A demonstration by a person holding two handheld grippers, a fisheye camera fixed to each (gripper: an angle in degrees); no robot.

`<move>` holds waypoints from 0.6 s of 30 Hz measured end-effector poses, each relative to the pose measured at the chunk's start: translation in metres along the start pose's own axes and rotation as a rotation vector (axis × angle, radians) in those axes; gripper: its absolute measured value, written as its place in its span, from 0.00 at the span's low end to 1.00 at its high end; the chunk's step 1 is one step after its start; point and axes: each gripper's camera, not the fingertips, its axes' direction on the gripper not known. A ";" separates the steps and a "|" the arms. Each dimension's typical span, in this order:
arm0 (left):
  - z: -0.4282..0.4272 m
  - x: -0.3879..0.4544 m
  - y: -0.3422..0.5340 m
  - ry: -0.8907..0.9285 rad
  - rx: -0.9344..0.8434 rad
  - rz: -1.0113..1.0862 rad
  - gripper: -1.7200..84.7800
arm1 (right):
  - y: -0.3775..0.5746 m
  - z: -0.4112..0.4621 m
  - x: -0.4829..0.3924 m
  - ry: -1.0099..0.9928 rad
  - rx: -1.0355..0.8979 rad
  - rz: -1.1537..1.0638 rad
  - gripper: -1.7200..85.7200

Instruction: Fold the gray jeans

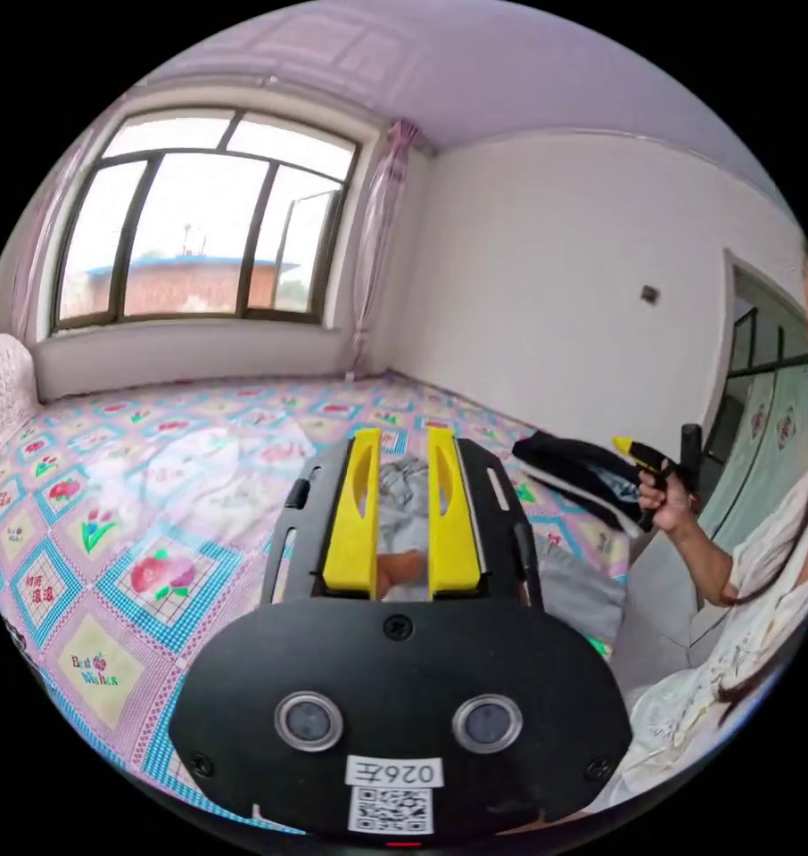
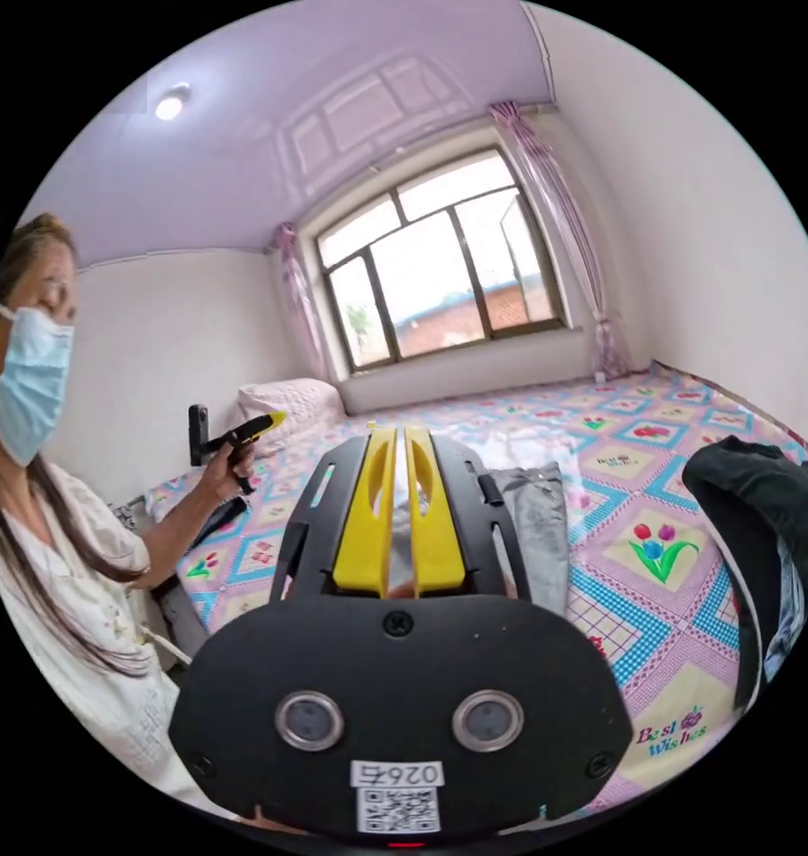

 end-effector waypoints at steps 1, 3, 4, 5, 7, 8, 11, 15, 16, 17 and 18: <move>0.016 -0.009 -0.005 -0.004 -0.044 -0.012 0.13 | -0.004 0.030 0.018 0.044 -0.062 0.011 0.03; 0.079 -0.040 -0.023 -0.013 -0.191 -0.059 0.14 | -0.009 0.076 0.053 0.106 -0.171 0.030 0.04; 0.095 -0.045 -0.028 -0.021 -0.232 -0.063 0.14 | -0.012 0.102 0.079 0.125 -0.216 0.057 0.04; 0.124 -0.056 -0.037 -0.043 -0.304 -0.072 0.15 | -0.013 0.116 0.094 0.127 -0.239 0.067 0.04; 0.165 -0.069 -0.050 -0.085 -0.392 -0.080 0.16 | -0.018 0.168 0.158 0.134 -0.317 0.135 0.06; 0.189 -0.076 -0.059 -0.093 -0.439 -0.094 0.16 | -0.019 0.181 0.175 0.133 -0.336 0.146 0.06; 0.245 -0.097 -0.083 -0.088 -0.503 -0.169 0.19 | -0.024 0.240 0.257 0.191 -0.437 0.201 0.07; 0.320 -0.121 -0.111 -0.211 -0.650 -0.186 0.29 | -0.026 0.313 0.377 0.228 -0.553 0.284 0.08; 0.331 -0.123 -0.114 -0.223 -0.683 -0.187 0.29 | -0.025 0.334 0.408 0.221 -0.594 0.305 0.09; 0.351 -0.128 -0.118 -0.218 -0.743 -0.189 0.29 | -0.025 0.344 0.423 0.219 -0.613 0.312 0.09; 0.369 -0.131 -0.123 -0.193 -0.793 -0.193 0.27 | -0.024 0.364 0.450 0.223 -0.642 0.316 0.09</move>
